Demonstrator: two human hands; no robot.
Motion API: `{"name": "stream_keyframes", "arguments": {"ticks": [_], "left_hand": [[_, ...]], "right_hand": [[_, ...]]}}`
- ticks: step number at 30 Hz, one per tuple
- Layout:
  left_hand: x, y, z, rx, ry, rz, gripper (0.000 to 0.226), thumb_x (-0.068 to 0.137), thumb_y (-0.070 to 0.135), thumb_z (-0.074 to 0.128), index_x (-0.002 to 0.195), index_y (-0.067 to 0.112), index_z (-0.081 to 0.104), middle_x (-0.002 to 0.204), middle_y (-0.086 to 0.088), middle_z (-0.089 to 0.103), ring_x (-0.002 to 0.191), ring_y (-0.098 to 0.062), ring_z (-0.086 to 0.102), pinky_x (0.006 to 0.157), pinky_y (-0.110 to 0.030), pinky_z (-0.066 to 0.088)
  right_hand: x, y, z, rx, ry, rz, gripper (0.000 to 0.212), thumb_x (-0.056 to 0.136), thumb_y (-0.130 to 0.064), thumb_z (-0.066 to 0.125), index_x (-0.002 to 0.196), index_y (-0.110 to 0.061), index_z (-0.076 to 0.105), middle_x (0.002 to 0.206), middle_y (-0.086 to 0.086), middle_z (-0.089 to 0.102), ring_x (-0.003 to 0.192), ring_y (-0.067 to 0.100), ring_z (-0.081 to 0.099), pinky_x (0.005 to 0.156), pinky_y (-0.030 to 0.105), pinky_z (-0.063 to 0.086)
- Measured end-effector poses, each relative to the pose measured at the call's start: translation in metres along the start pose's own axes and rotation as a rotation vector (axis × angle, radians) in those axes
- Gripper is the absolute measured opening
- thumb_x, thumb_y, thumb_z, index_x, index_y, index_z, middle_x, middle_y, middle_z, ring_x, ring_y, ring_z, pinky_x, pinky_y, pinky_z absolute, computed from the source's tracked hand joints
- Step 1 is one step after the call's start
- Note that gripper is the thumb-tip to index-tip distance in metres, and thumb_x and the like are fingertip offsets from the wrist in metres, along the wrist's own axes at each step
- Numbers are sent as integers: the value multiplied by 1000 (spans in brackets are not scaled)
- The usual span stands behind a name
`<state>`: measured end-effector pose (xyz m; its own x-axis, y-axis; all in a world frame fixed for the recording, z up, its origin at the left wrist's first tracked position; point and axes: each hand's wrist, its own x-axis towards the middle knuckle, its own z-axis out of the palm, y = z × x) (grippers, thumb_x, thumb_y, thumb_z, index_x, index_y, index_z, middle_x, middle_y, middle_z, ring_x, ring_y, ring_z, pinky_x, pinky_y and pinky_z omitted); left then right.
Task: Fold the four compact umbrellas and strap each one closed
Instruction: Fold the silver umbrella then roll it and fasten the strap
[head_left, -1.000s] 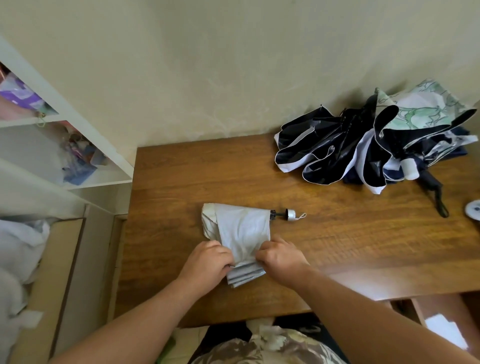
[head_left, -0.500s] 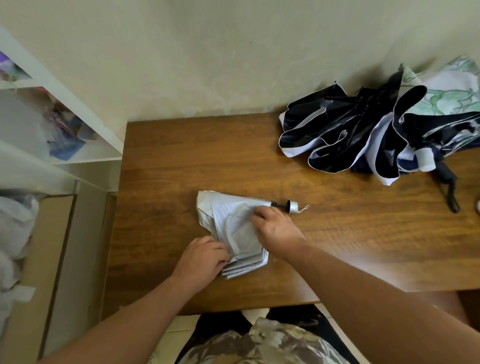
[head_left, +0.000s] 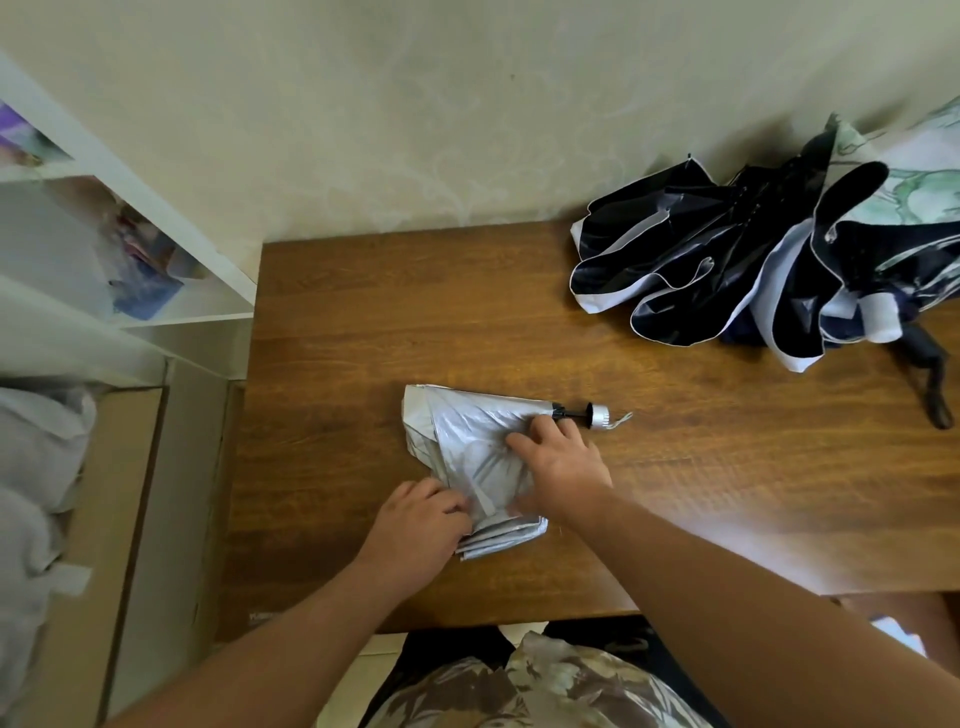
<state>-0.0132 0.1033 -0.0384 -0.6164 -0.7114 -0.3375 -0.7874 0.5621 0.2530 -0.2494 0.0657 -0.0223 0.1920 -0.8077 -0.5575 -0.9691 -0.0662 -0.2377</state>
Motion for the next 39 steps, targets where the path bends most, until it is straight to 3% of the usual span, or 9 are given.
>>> {"name": "stream_keyframes", "arguments": {"ticks": [6,12,17,21,25,29,32,36,39], "left_hand": [[2,-6,-22,-241,-40,-222,22,100,42,53,116,42,69,112,23,67,114,-6,50,103,-37,40],[34,18,-32,-397,-114,-524,58,83,91,43,106,42,63,97,23,66,103,-9,55,98,-41,42],[49,29,-23,-691,-51,-766,44,86,79,55,99,38,64,95,19,69,95,-12,67,96,-45,54],[45,32,-22,-753,7,-613,31,101,40,63,78,22,72,75,3,69,73,-15,66,78,-45,60],[30,35,-27,-828,-5,-419,25,101,36,68,77,29,71,71,15,66,70,-2,60,67,-30,49],[5,33,-9,-540,20,-74,5,97,37,71,96,38,76,103,32,68,99,4,59,87,-27,47],[-9,27,10,-232,67,88,15,93,47,66,104,45,76,135,25,63,121,-10,56,95,-37,47],[-22,26,18,-49,52,170,11,90,48,68,94,45,77,131,23,65,124,-15,54,97,-41,48],[-30,27,14,47,-7,163,22,96,48,52,107,41,70,121,22,68,122,-13,52,101,-41,43]], "right_hand": [[-12,6,17,-90,27,11,108,72,-70,80,156,-45,16,158,0,14,144,33,21,114,56,36],[-14,5,17,-61,24,17,109,76,-69,78,159,-45,13,161,-2,8,147,33,15,118,56,30],[-16,5,20,-32,39,26,107,78,-67,78,160,-42,14,163,-5,6,148,32,14,119,53,27],[-19,6,25,-18,57,28,107,77,-68,77,160,-41,15,163,-6,7,149,30,12,120,55,27],[-21,7,28,-17,75,24,106,76,-68,78,160,-40,19,164,-7,7,149,29,12,118,56,28],[-20,8,26,-41,64,26,107,78,-67,77,162,-42,16,165,-7,5,148,29,13,116,55,30],[-19,8,26,-48,63,24,106,79,-67,75,162,-42,15,165,-7,6,147,29,14,115,54,30],[-19,8,29,-43,49,31,105,81,-68,73,163,-41,13,165,-6,4,149,30,10,119,55,27],[-24,8,34,-72,47,-15,92,87,-67,67,160,-47,13,167,-2,1,152,33,5,122,58,23]]}}
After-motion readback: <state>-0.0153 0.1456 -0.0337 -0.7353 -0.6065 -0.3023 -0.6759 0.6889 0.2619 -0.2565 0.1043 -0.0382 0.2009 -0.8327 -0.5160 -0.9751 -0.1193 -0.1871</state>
